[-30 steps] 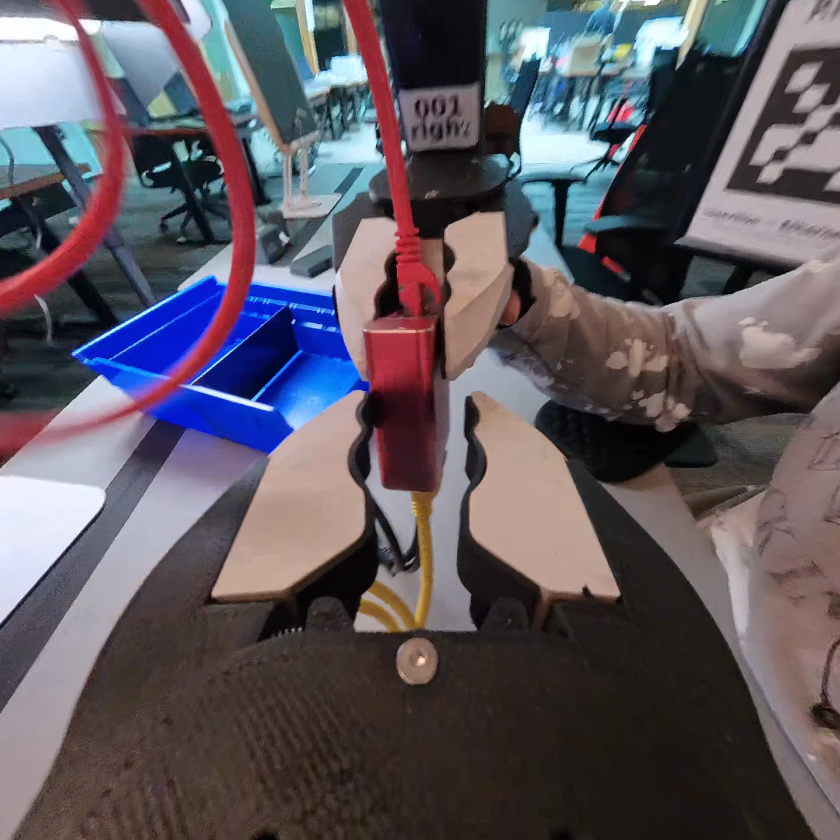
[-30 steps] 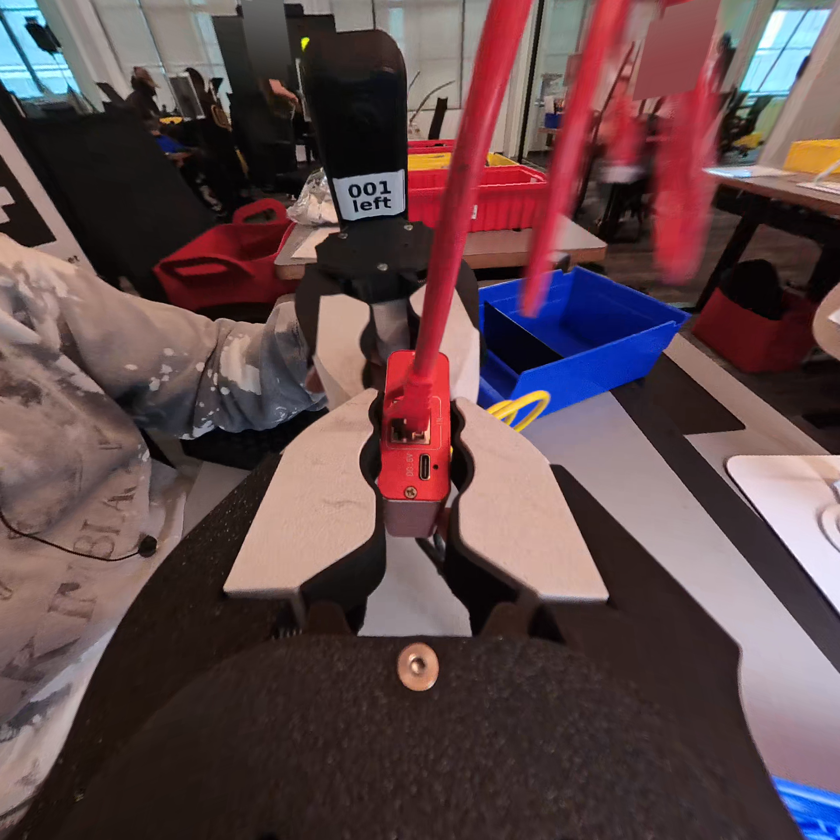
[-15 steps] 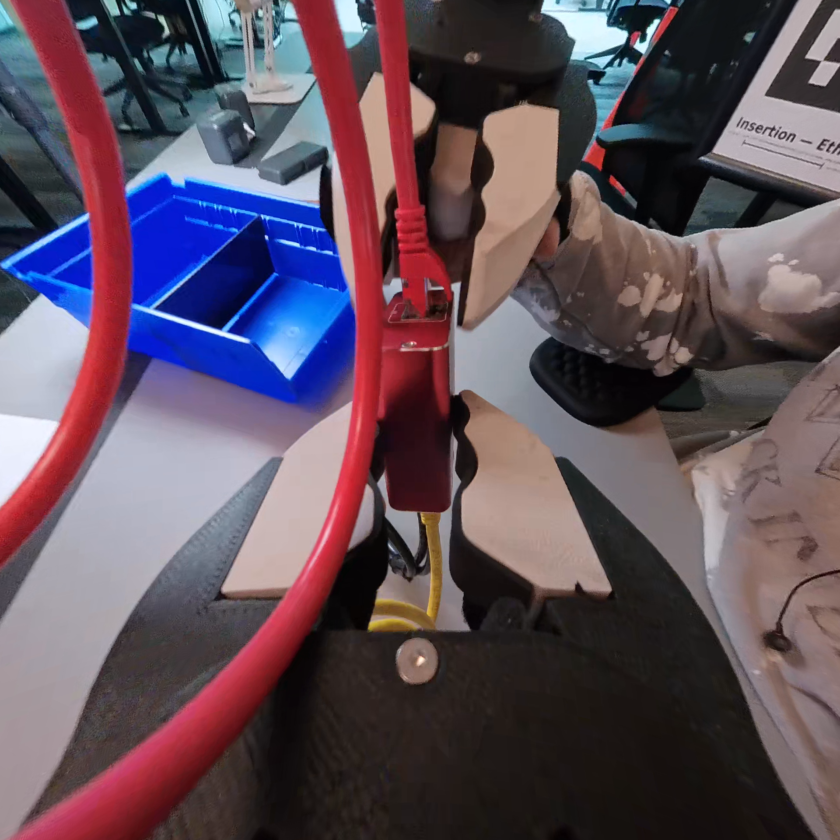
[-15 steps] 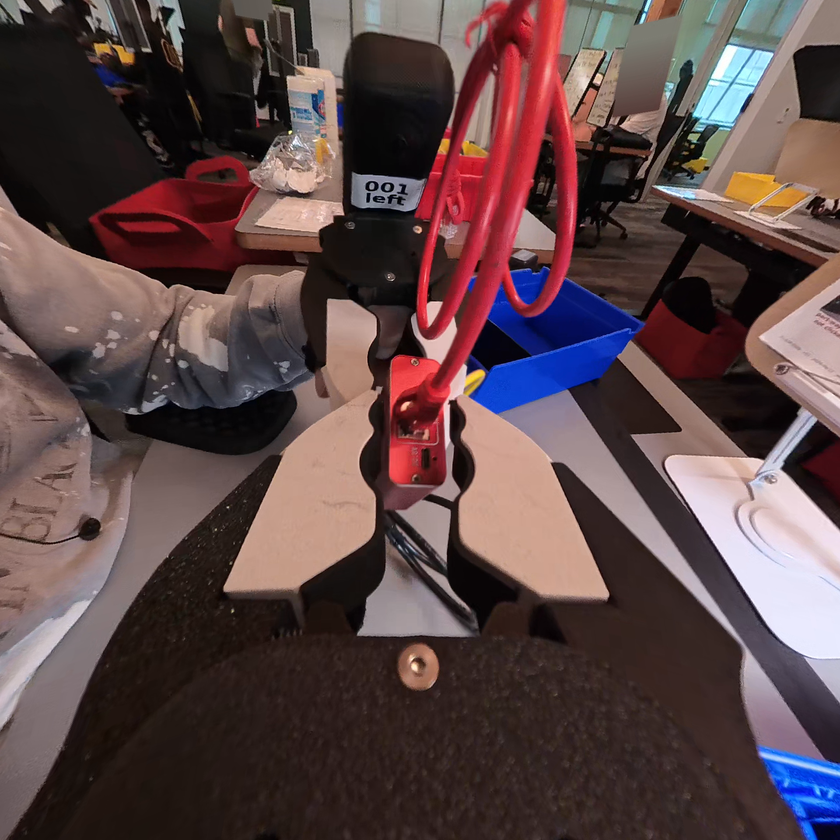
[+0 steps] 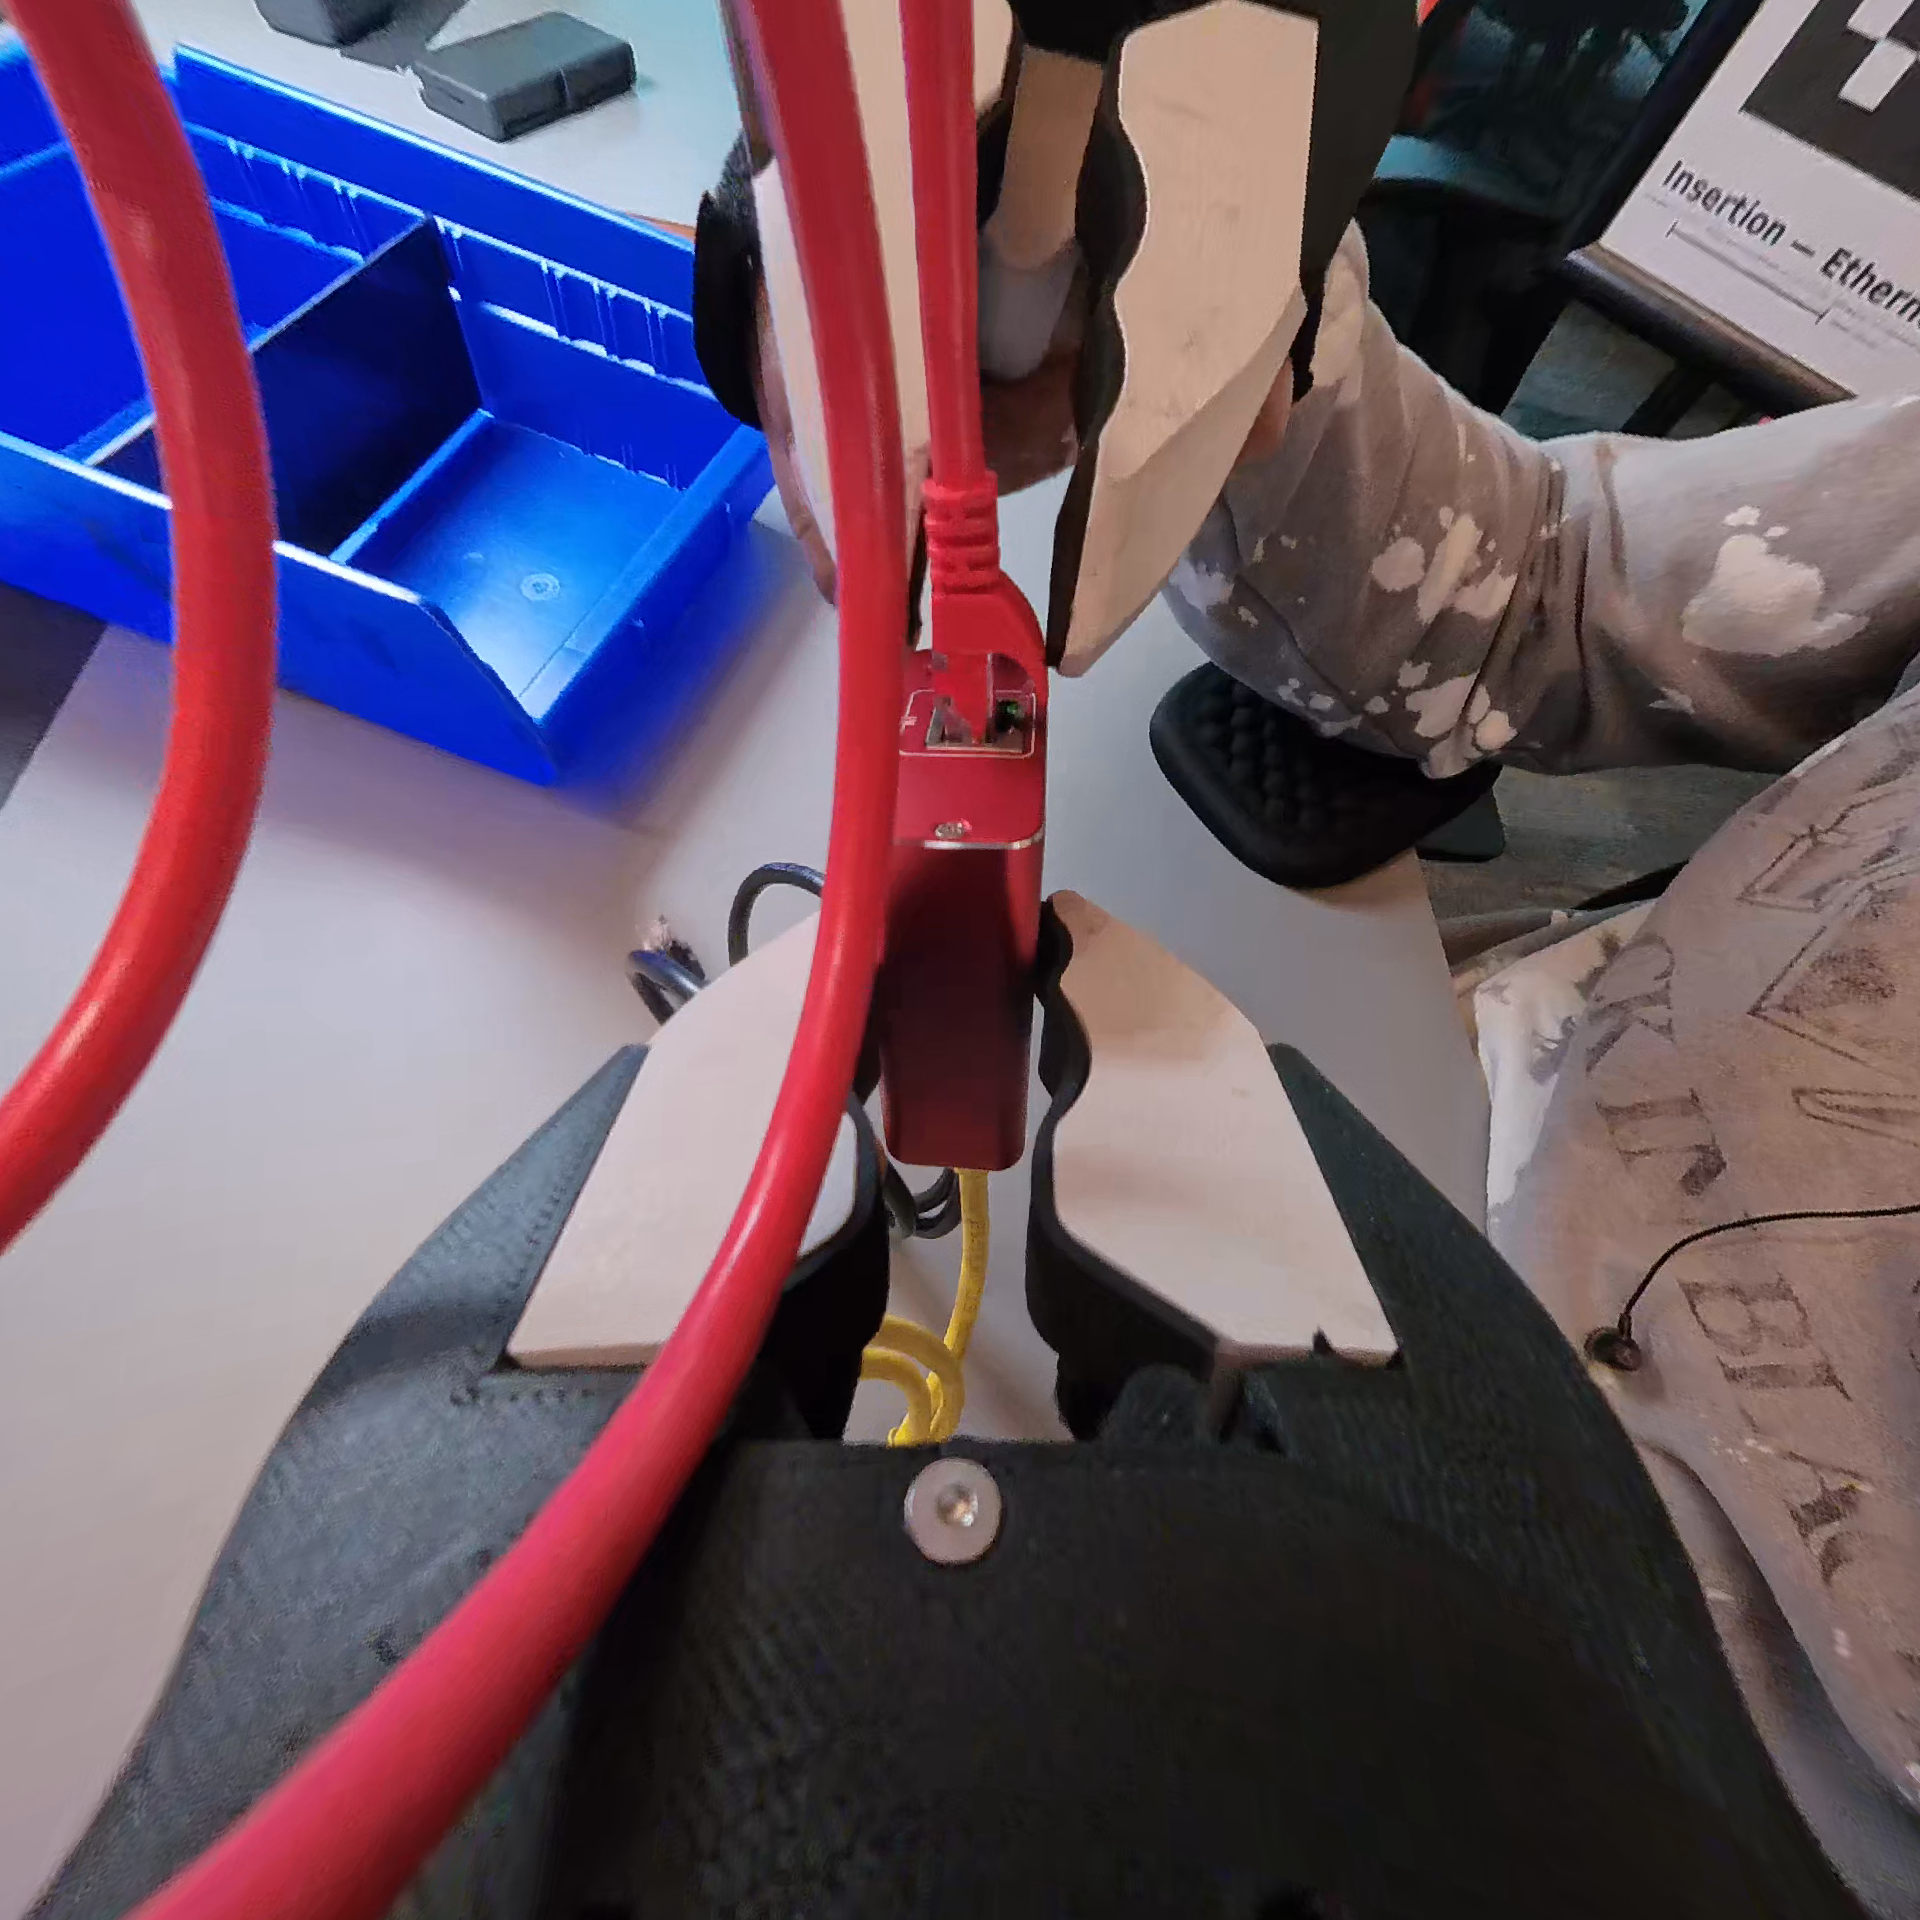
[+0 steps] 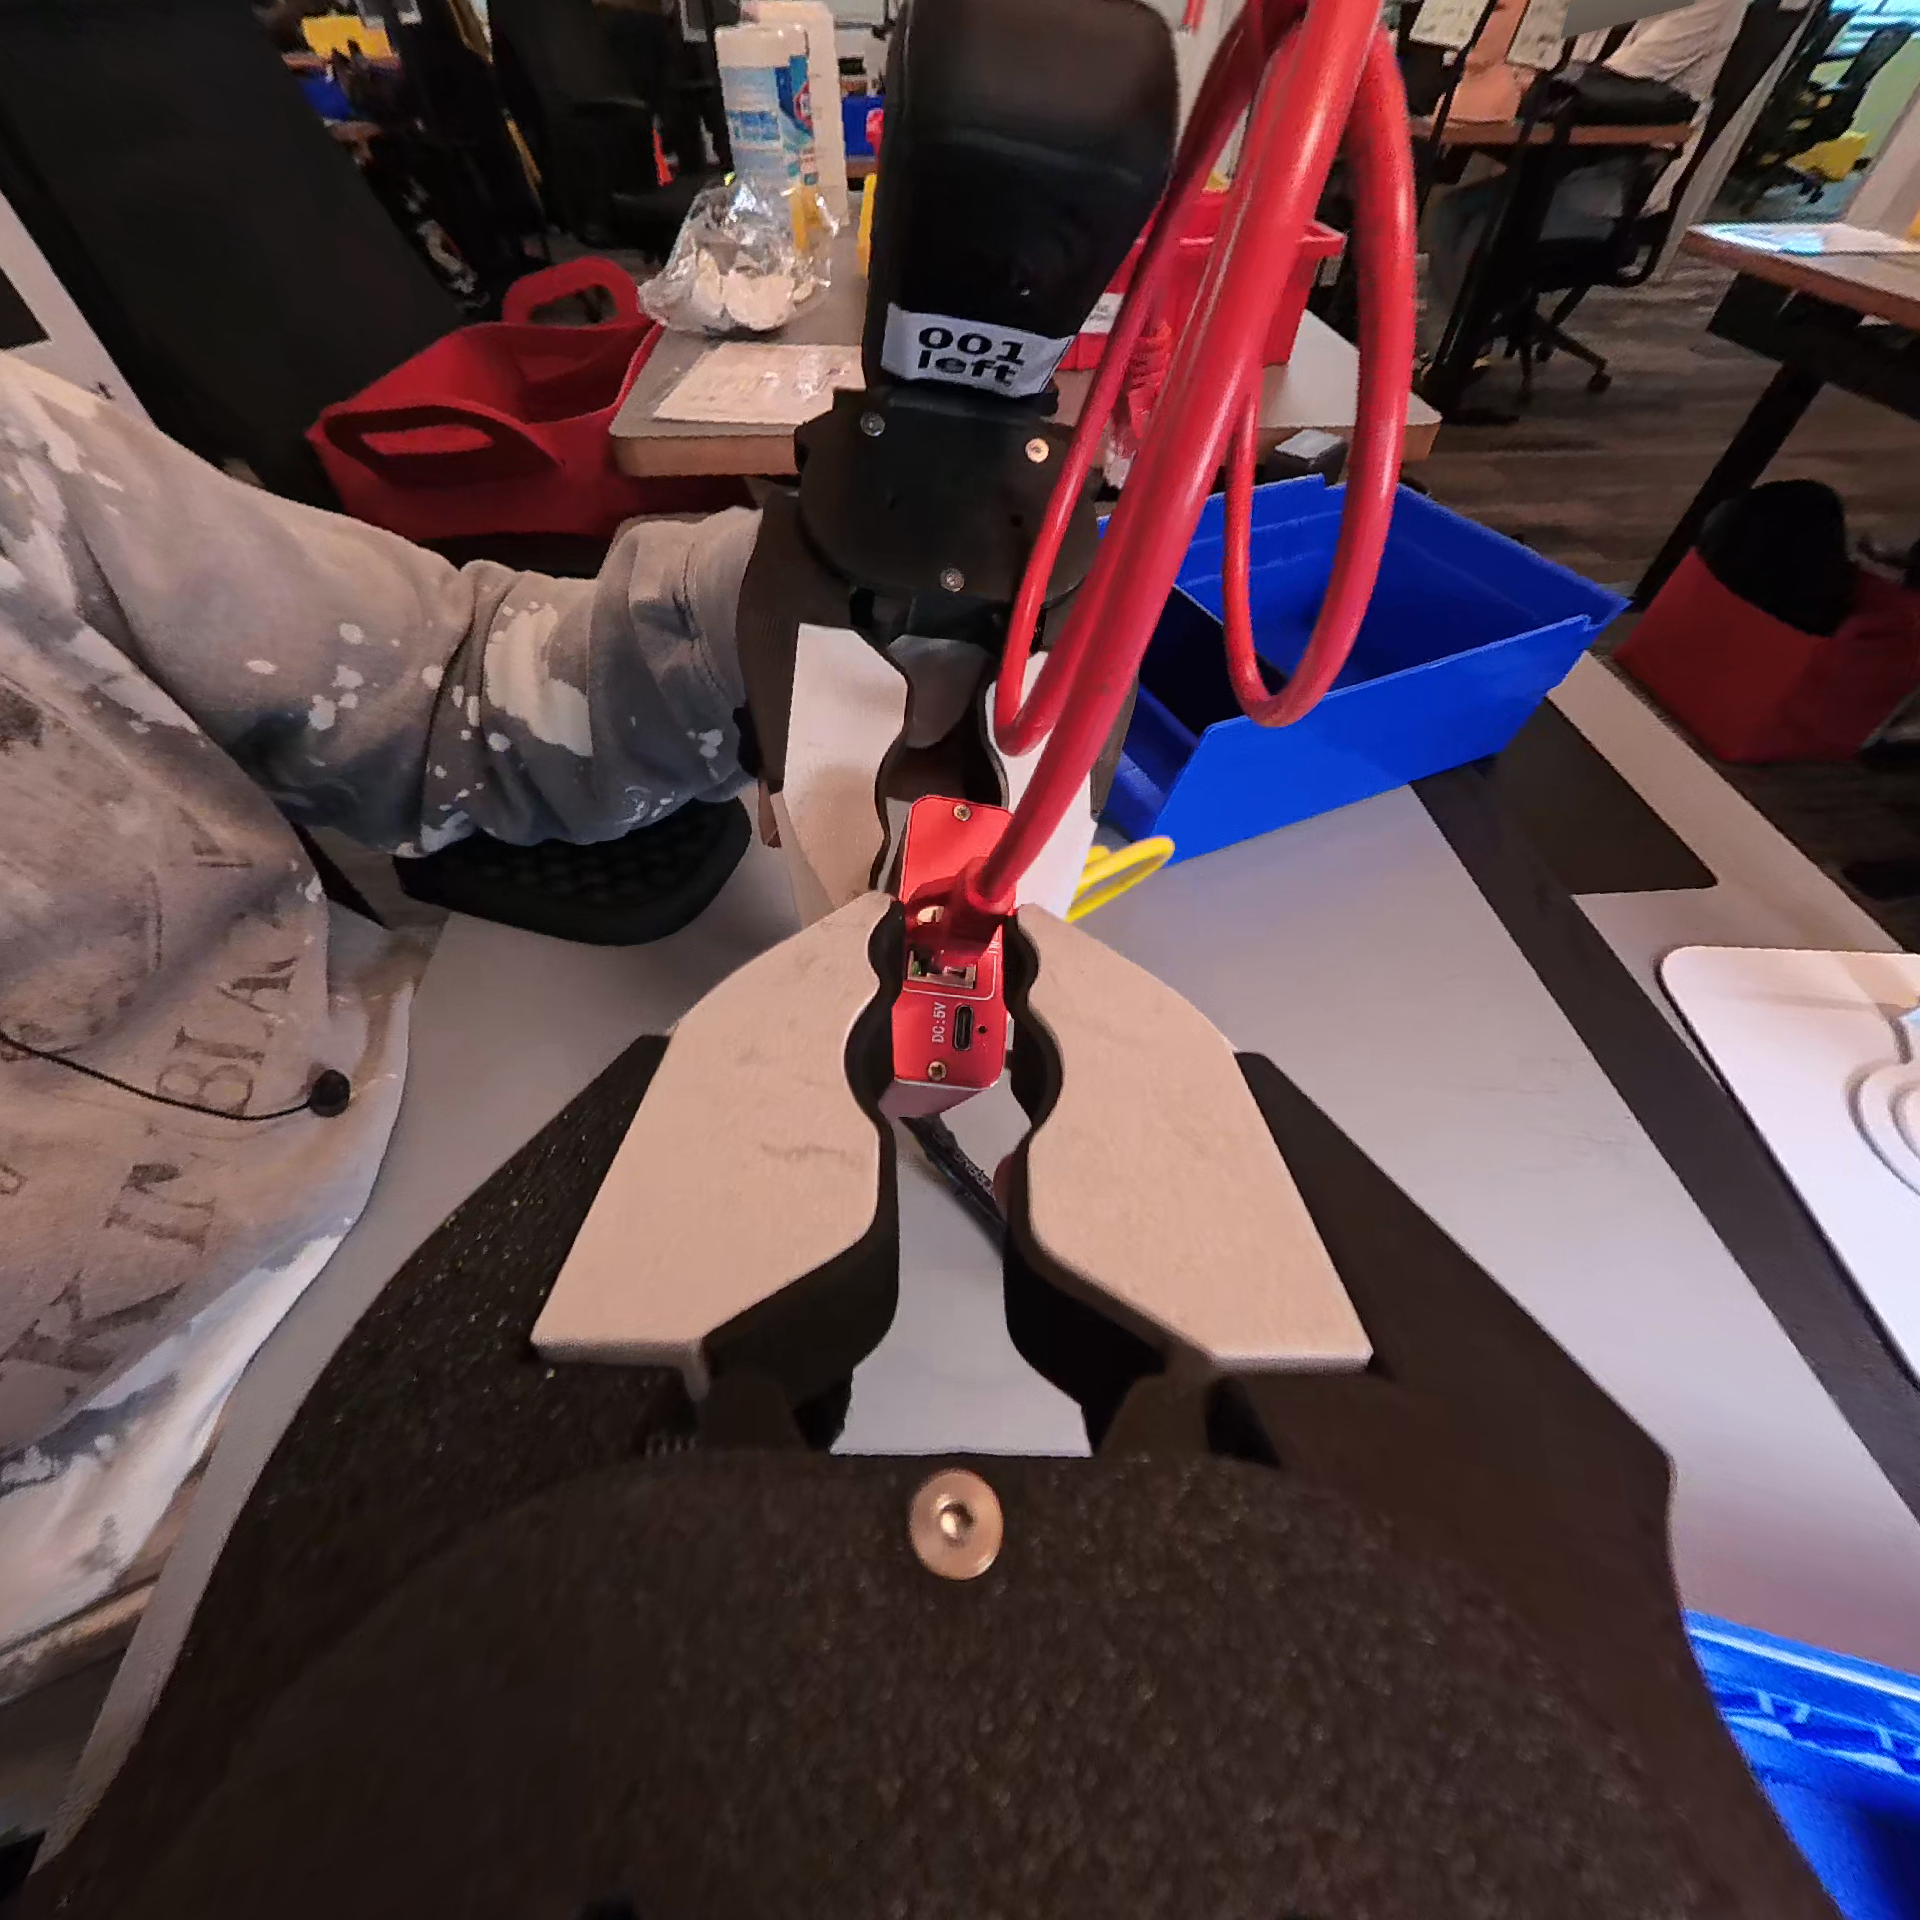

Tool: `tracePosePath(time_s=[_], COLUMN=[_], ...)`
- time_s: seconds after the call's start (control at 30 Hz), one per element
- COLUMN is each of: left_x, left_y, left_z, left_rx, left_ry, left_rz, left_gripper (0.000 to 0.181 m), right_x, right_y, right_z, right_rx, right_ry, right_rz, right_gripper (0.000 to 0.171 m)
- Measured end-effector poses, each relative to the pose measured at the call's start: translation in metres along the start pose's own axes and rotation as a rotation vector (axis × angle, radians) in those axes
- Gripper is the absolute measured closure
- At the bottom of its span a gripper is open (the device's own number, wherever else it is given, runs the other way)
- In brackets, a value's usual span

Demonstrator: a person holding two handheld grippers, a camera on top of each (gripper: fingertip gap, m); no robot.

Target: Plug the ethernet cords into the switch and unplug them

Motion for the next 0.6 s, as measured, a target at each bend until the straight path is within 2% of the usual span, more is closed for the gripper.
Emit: tracePosePath(time_s=[0.13,0.2,0.6], left_x=[0.0,0.001,0.003], left_y=[-0.002,-0.001,-0.005], left_z=[0.0,-0.002,-0.008], left_rx=[0.004,0.003,-0.02], left_ry=[0.026,0.028,0.083], left_rz=[-0.004,-0.012,0.013], left_gripper=[0.153,0.153,0.153], right_x=[0.005,0.002,0.003], right_y=[0.003,0.004,0.004], right_z=[0.006,0.009,0.015], right_rx=[-0.025,0.005,-0.049], right_ry=[0.046,0.013,-0.028], right_rz=[-0.032,-0.077,-0.019], right_gripper=[0.152,0.153,0.154])
Point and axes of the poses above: each gripper's, where its closed fingertips meet, z out along the fingers, x out of its underside, y = z × x across the jaws, the point moved 9 cm from there along -z, back along the fingers, and after that the axes turned 6 degrees about x, right-handed, at the moved point
